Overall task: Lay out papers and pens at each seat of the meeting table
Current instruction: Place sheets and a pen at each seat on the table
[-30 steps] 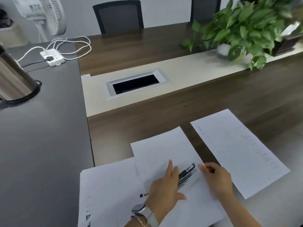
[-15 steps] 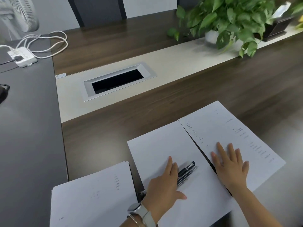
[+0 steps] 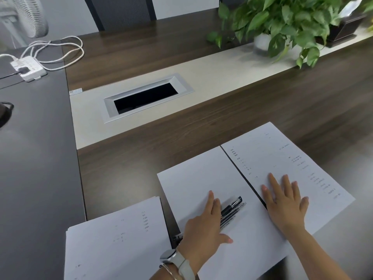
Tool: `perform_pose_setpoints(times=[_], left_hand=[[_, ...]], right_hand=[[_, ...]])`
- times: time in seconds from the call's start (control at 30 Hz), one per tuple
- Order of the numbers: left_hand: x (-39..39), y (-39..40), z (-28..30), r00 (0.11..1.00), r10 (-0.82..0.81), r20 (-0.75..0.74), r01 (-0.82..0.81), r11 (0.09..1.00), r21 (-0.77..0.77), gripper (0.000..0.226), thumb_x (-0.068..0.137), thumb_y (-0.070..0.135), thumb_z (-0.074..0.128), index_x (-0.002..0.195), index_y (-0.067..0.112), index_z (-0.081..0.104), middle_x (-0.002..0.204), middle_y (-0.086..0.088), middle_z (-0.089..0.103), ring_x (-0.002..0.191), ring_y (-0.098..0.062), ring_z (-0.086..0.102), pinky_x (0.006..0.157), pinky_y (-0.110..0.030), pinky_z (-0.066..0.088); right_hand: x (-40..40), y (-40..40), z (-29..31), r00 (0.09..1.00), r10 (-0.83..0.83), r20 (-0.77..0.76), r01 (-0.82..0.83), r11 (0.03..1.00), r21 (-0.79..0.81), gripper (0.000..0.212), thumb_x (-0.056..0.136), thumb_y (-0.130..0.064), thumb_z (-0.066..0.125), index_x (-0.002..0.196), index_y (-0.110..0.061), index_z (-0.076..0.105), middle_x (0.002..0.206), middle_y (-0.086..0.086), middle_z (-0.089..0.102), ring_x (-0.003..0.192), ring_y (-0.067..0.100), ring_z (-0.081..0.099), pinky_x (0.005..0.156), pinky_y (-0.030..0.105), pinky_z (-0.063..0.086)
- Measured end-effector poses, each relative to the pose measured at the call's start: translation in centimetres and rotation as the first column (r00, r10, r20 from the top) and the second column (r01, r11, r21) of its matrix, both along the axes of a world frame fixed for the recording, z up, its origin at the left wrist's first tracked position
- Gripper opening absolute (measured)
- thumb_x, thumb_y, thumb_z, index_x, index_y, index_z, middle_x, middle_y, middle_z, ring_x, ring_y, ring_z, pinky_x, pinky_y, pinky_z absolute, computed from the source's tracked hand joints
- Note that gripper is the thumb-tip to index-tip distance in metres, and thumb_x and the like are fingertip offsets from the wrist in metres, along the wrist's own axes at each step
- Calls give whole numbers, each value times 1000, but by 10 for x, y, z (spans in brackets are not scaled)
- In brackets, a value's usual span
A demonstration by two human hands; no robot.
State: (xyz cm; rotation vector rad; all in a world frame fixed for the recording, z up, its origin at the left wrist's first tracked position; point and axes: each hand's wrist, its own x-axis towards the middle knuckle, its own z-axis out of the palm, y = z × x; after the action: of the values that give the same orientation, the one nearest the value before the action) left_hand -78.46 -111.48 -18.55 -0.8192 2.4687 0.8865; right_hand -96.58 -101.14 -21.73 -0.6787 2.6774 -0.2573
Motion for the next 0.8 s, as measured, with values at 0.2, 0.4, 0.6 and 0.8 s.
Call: perform_pose_setpoints(times=[0.2,0.4,0.6,0.8], left_hand=[[1,6,3,991,95,-98,-89,994,57,89,84,54,56,151,20,7,159,9,-16,127,-20,47,99,-35,41],[8,8,30,451,885,-118,-506,362,783,12,89,23,61,100,20,57,92,-1,66,56,-8,58,54,-20,51],[51,-11,33,140,963,232,-278,-187,942,28,89,19,60,114,7,64,101,-5,75,87,-19,70,75,-34,57],[88,-5,35,88,975,204,-281,-172,944,23,81,15,65,102,6,71,99,-6,76,97,-16,68,83,-30,53]], right_hand=[[11,-5,13,993,-72,-91,51,975,-216,67,89,-57,22,148,-25,20,160,5,10,147,24,-1,116,42,-6],[98,-28,53,853,60,518,285,778,-560,18,93,-25,54,104,-18,65,106,0,69,102,18,63,80,15,45],[155,-32,69,534,199,822,366,822,-437,21,92,-28,54,101,-18,70,92,2,77,87,14,71,78,26,55],[179,-32,73,459,149,876,403,844,-355,23,82,-16,68,105,-13,70,97,23,72,89,30,68,92,43,50]])
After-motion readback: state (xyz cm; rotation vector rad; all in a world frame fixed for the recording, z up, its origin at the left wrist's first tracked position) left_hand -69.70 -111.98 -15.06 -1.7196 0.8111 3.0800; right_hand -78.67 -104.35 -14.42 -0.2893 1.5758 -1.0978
